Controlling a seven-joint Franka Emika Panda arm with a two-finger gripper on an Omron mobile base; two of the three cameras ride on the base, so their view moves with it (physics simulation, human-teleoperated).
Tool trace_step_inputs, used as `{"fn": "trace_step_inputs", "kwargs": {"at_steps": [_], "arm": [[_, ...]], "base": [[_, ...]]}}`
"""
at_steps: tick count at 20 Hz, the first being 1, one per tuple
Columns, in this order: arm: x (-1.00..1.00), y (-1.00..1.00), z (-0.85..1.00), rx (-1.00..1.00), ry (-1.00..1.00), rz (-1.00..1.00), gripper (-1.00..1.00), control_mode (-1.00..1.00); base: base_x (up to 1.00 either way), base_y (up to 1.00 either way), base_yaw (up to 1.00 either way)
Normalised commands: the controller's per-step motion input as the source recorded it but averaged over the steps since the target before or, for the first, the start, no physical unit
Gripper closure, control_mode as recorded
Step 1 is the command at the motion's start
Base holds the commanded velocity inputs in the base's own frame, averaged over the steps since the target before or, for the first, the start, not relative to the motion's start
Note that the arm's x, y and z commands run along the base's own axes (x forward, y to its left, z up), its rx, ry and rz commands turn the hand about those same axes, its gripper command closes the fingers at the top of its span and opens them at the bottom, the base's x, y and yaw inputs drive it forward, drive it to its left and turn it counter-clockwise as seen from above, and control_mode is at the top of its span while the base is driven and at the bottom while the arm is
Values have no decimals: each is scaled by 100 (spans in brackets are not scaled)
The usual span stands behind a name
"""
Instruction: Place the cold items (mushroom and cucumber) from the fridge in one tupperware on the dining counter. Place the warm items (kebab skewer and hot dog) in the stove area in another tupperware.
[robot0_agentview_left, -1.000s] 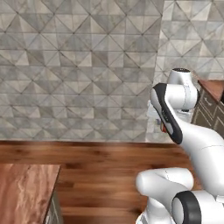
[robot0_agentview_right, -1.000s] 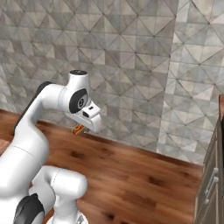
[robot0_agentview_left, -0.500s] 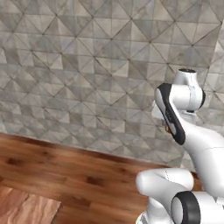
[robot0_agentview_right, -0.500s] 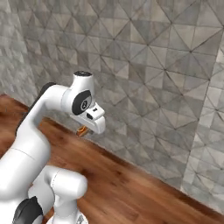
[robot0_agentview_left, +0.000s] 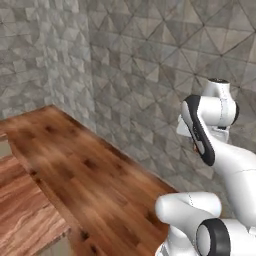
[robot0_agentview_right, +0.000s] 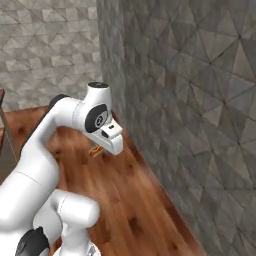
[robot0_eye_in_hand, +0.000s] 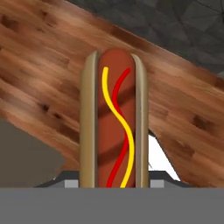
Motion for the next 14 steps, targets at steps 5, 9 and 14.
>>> {"fn": "trace_step_inputs", "kwargs": {"at_steps": [5,9,14], "arm": [[0,0,0,0,0,0,100,100],[0,0,0,0,0,0,100,100],[0,0,0,0,0,0,100,100]], "base": [[61,-30,89],[64,-46,83],[82,-66,66]]}}
